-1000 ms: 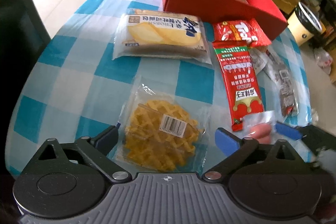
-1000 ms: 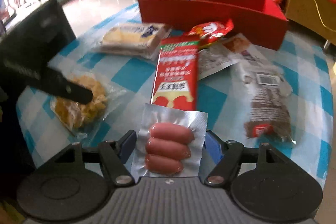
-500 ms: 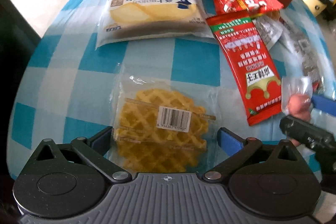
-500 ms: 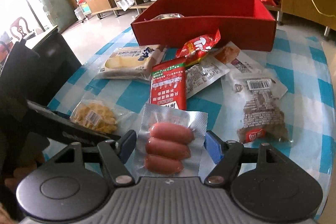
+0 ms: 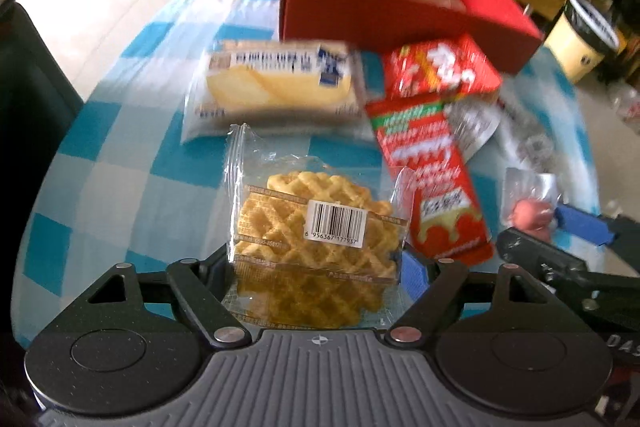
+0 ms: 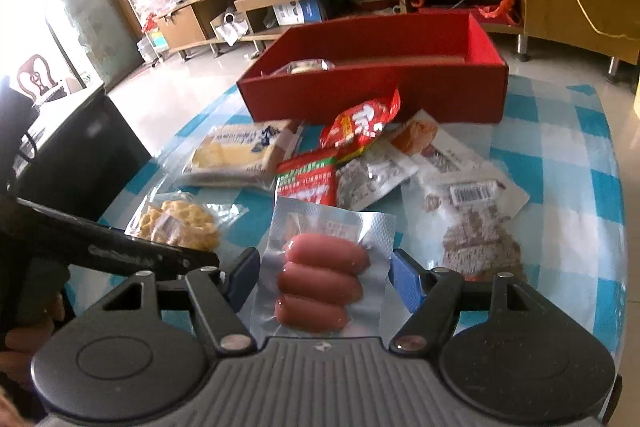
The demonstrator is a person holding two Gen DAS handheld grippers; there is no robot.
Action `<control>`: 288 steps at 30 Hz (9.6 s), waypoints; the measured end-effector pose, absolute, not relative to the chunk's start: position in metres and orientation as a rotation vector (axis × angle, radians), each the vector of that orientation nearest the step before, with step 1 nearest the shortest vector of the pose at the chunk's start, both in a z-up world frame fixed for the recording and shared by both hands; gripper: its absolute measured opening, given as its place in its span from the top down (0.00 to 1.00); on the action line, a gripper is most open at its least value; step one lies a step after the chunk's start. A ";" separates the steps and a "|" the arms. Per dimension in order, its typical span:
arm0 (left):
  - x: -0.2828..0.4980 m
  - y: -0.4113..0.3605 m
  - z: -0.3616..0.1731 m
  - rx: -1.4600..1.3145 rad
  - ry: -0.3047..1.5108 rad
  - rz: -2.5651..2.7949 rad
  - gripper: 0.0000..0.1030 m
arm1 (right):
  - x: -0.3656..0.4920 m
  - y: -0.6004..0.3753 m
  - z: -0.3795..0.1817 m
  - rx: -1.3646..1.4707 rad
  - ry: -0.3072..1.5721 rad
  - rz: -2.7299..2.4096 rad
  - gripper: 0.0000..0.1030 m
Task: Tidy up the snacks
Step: 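Lift the sausage pack with the right tool while the left tool lifts the waffle pack toward the box, then lower the sausage pack with the right tool while the left tool lowers the waffle pack into the box, then open the right tool to drop the sausage pack while the left tool releases the waffle pack, then withdraw both open tools from the red box back over the snacks, then move the right tool to the red snack packet while the left tool approaches the HORSH bread pack, then grasp the red snack packet with the right tool while the left tool grasps the HORSH bread pack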
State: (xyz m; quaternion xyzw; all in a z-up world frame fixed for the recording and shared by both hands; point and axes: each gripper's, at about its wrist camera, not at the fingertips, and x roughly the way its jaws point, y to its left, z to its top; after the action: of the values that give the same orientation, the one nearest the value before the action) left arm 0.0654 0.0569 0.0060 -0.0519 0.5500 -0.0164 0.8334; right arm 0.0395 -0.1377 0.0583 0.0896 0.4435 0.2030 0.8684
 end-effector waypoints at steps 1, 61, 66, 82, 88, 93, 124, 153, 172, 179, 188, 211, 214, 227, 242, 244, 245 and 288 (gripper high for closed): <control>0.066 0.056 0.009 -0.121 1.156 -0.036 0.18 | 0.042 -0.138 0.060 0.191 0.921 0.425 0.32; 0.256 0.012 0.050 -0.067 0.946 0.029 0.17 | 0.248 -0.168 0.083 0.177 0.749 0.327 0.32; 0.260 0.013 0.044 -0.067 0.966 0.028 0.18 | 0.258 -0.165 0.073 0.171 0.774 0.316 0.32; 0.260 0.015 0.045 -0.060 0.957 0.038 0.09 | 0.264 -0.167 0.069 0.186 0.780 0.290 0.31; 0.259 0.013 0.048 -0.046 0.933 0.047 0.06 | 0.264 -0.169 0.071 0.195 0.774 0.283 0.31; 0.259 0.013 0.050 -0.045 0.930 0.049 0.06 | 0.264 -0.170 0.071 0.199 0.775 0.285 0.31; 0.236 0.016 0.059 -0.037 0.904 0.069 0.05 | 0.242 -0.166 0.080 0.174 0.761 0.326 0.31; 0.149 0.061 0.057 -0.090 0.941 0.120 0.03 | 0.161 -0.131 0.078 0.098 0.817 0.484 0.29; 0.162 0.084 0.038 0.081 0.995 -0.083 0.00 | 0.101 -0.074 0.015 -0.030 1.047 0.608 0.27; 0.192 0.092 0.013 0.165 1.006 -0.227 0.00 | 0.109 -0.082 0.015 0.028 1.071 0.646 0.22; 0.202 0.074 -0.021 0.303 1.038 -0.372 0.00 | 0.113 -0.087 0.014 0.056 1.090 0.683 0.21; 0.184 0.037 -0.017 0.600 1.086 -0.505 0.00 | 0.114 -0.102 0.014 0.129 1.151 0.676 0.12; 0.196 0.039 -0.029 0.586 1.132 -0.576 0.00 | 0.116 -0.106 0.014 0.154 1.159 0.684 0.12; 0.153 0.038 -0.034 0.551 1.179 -0.538 0.00 | 0.110 -0.112 0.015 0.188 1.190 0.676 0.12; 0.164 0.035 -0.040 0.269 1.234 -0.294 0.00 | 0.112 -0.112 0.016 0.155 1.172 0.650 0.12; 0.167 0.038 -0.040 0.253 1.228 -0.283 0.00 | 0.112 -0.114 0.016 0.173 1.174 0.641 0.06; 0.166 0.036 -0.039 0.265 1.217 -0.284 0.00 | 0.111 -0.116 0.015 0.191 1.171 0.645 0.02; 0.082 0.055 -0.030 0.143 1.223 -0.121 0.00 | 0.109 -0.103 0.017 0.066 1.096 0.624 0.18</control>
State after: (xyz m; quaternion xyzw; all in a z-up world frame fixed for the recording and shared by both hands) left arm 0.0824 0.0545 -0.0300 0.0670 0.5732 -0.0565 0.8147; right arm 0.1094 -0.1025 0.0168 0.0307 0.5122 0.2915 0.8073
